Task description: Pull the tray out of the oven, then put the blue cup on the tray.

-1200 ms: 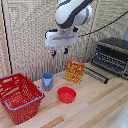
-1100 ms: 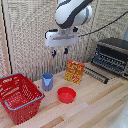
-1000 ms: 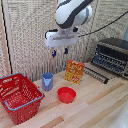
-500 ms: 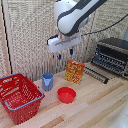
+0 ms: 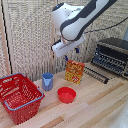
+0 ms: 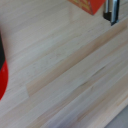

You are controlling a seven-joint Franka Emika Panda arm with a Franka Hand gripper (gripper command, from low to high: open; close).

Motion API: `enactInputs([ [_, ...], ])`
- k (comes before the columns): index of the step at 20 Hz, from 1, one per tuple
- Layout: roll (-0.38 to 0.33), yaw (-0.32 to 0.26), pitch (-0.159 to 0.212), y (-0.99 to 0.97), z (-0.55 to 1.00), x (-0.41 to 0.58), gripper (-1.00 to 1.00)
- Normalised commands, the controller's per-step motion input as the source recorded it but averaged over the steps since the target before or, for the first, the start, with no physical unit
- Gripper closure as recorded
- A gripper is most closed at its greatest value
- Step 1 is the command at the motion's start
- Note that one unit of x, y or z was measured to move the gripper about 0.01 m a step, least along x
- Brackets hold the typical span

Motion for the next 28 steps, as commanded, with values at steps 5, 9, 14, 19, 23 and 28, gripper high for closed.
enactInputs([
  [5, -0.327, 0.081, -0.006, -0.40, -0.07, 0.001, -1.00],
  [9, -0.210, 0.080, -0.064, -0.47, -0.02, 0.113, -1.00],
  [14, -0.161, 0.112, -0.035, -0.41, 0.00, 0.380, -1.00],
  [19, -0.142, 0.113, -0.026, -0.45, 0.00, 0.415, -1.00],
  [23, -0.136, 0.084, -0.007, -0.70, 0.00, 0.175, -1.00],
  [28, -0.127, 0.043, -0.003, -0.87, 0.00, 0.000, -1.00],
])
